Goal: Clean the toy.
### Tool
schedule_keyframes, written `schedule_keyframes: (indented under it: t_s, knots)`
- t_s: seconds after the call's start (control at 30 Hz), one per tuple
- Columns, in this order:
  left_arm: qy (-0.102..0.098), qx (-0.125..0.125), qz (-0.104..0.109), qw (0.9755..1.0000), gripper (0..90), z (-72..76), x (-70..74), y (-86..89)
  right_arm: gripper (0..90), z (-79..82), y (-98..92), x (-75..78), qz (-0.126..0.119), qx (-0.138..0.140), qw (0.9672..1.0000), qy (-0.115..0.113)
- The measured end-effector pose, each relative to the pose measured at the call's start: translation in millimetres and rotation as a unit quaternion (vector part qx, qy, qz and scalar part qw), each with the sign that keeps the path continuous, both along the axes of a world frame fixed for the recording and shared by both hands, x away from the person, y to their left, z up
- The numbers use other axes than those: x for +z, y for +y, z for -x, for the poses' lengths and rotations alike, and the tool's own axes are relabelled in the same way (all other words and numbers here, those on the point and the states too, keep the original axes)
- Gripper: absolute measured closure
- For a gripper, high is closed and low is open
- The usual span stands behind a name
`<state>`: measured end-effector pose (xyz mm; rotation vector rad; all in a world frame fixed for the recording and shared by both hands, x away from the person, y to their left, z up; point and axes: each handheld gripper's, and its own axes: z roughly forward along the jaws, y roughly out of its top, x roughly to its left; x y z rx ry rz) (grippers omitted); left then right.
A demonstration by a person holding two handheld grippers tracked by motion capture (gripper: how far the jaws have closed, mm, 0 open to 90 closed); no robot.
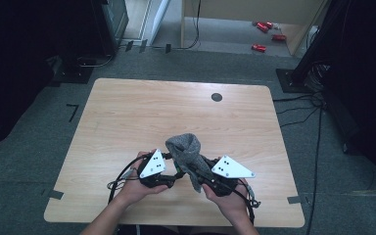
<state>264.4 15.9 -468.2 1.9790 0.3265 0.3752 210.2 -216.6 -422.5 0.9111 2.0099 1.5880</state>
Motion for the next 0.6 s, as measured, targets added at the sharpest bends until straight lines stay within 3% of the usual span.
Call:
schedule_keyframes:
  t_s: [0.07,0.17,0.3,0.33,0.37,0.43,0.47,0.5,0.6]
  knots:
    - [-0.008,-0.006,0.002,0.9999,35.0,0.8,0.7,2.4,70.0,-4.4,-8.0,-6.3,-0.041,-0.004,0.9990,0.017]
    - [-0.004,-0.006,0.010,0.9999,35.0,-0.7,1.3,5.3,70.0,-12.3,-21.7,-10.7,-0.031,-0.047,0.9980,0.029]
    - [-0.007,0.000,-0.001,1.0000,35.0,-2.5,-1.2,4.4,69.9,-21.1,-37.3,-19.3,-0.005,-0.107,0.9925,0.058]
    - [-0.007,0.000,-0.001,1.0000,35.0,-2.5,-1.2,4.4,69.9,-21.1,-37.3,-19.3,-0.005,-0.107,0.9925,0.058]
    - [-0.007,0.004,-0.010,0.9999,35.0,-2.5,-2.9,3.0,69.7,-16.4,-38.4,-12.0,-0.022,-0.100,0.9938,0.043]
    - [-0.007,0.005,-0.014,0.9999,35.0,-2.3,-3.7,2.0,69.5,-9.2,-30.6,-1.1,-0.025,-0.073,0.9969,0.016]
    - [-0.006,0.003,-0.012,0.9999,35.0,-1.6,-4.1,0.6,69.5,-9.2,-30.6,-1.1,-0.025,-0.073,0.9969,0.016]
    - [-0.006,-0.002,-0.006,1.0000,35.0,-0.1,-2.2,-0.4,69.3,0.8,-13.5,9.7,-0.024,-0.033,0.9991,-0.009]
    - [-0.002,-0.013,0.013,0.9998,35.0,1.9,1.6,0.5,69.2,4.3,-2.6,10.4,-0.018,-0.014,0.9997,-0.010]
